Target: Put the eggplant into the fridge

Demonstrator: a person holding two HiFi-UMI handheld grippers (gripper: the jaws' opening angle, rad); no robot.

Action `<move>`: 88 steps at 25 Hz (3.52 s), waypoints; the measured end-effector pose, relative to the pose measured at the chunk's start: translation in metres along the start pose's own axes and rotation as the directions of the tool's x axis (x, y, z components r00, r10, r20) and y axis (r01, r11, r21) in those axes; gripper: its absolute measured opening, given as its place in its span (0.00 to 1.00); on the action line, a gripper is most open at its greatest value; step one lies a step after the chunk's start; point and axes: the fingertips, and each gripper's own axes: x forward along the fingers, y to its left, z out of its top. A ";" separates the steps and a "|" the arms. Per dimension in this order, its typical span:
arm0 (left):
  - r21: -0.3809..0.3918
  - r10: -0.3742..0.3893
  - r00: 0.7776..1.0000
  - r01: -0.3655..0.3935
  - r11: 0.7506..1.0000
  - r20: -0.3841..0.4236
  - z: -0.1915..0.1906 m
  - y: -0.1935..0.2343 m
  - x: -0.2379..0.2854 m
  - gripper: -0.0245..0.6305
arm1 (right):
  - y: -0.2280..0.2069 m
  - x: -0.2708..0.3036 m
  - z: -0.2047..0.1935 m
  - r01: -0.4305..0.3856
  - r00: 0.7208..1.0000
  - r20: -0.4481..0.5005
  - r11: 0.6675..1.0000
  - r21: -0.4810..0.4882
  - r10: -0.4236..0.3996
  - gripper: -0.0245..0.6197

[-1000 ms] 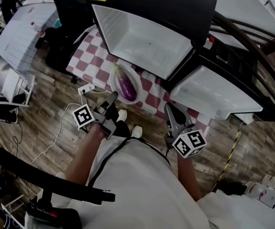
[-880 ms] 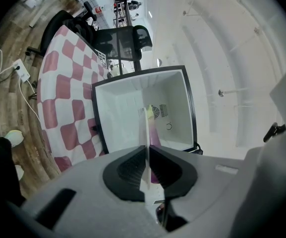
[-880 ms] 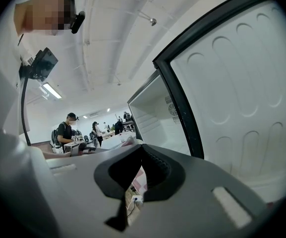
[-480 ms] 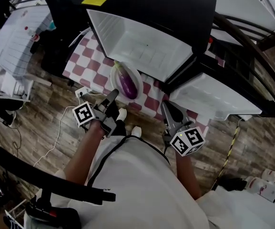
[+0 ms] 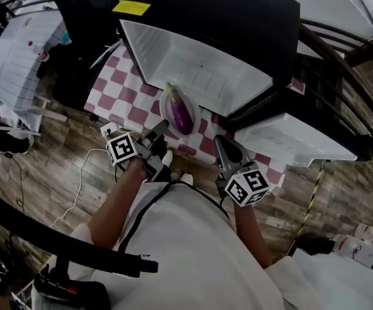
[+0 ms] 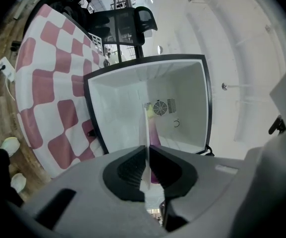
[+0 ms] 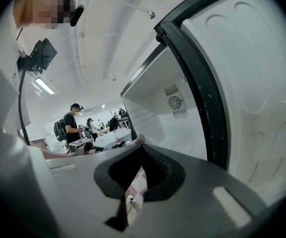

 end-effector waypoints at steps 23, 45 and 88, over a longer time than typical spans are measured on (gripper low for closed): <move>0.031 0.021 0.996 -0.018 0.999 -0.090 0.095 0.091 0.093 0.08 | -0.012 0.069 -0.004 0.142 0.989 -0.052 0.990 0.019 -0.141 0.05; 0.003 0.033 0.991 -0.033 0.999 -0.128 0.120 0.137 0.163 0.08 | -0.041 0.093 0.003 0.229 0.969 -0.106 0.973 0.026 -0.225 0.05; 0.140 0.263 0.958 -0.247 0.959 -0.117 0.133 0.133 0.188 0.54 | -0.029 0.064 0.002 0.273 0.962 -0.046 0.961 0.045 -0.271 0.05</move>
